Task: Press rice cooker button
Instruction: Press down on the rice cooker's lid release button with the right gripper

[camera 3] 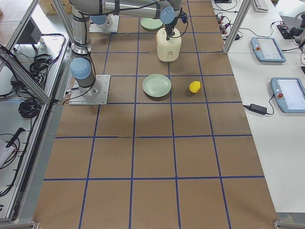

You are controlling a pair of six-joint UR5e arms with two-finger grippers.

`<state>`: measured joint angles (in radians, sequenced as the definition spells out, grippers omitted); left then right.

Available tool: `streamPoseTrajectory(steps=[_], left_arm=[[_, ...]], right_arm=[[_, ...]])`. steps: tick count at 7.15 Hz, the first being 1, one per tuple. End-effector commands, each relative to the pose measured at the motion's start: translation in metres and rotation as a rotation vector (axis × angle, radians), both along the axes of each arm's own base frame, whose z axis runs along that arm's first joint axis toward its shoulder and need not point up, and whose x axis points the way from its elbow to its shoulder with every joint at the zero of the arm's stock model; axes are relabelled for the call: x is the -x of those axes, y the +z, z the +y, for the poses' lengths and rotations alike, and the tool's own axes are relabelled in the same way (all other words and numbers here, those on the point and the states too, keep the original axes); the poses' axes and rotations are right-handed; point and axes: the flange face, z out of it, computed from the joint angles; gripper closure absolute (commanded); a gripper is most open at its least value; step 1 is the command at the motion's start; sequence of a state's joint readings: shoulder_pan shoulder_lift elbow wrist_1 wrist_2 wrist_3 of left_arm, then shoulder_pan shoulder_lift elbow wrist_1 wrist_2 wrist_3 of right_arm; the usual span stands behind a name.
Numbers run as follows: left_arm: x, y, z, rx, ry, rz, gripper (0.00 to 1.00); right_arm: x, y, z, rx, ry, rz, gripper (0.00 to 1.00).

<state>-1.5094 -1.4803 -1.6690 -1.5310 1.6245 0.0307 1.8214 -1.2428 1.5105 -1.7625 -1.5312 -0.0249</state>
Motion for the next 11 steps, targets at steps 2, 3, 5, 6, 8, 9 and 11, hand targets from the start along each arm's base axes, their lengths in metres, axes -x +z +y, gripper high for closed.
streamPoseTrajectory(steps=[2, 3, 5, 6, 8, 9, 11], left_arm=[[0.0, 0.0, 0.0, -0.001, 0.0, 0.0, 0.0], [0.0, 0.0, 0.0, 0.0, 0.0, 0.0, 0.0], [0.0, 0.0, 0.0, 0.0, 0.0, 0.0, 0.0], [0.0, 0.0, 0.0, 0.0, 0.0, 0.0, 0.0], [0.0, 0.0, 0.0, 0.0, 0.0, 0.0, 0.0], [0.0, 0.0, 0.0, -0.001, 0.0, 0.0, 0.0], [0.0, 0.0, 0.0, 0.0, 0.0, 0.0, 0.0]], right_arm=[[0.001, 0.009, -0.002, 0.012, 0.0, -0.005, 0.99], [0.001, 0.012, -0.002, 0.016, -0.001, -0.004, 0.99], [0.001, 0.017, -0.001, 0.025, -0.001, -0.005, 0.99], [0.001, 0.015, -0.002, 0.022, 0.001, -0.004, 0.99], [0.003, 0.008, -0.002, 0.009, -0.004, -0.004, 0.99], [0.006, 0.008, -0.003, 0.008, -0.009, -0.004, 0.99], [0.008, 0.004, -0.003, 0.003, -0.012, -0.003, 0.99]])
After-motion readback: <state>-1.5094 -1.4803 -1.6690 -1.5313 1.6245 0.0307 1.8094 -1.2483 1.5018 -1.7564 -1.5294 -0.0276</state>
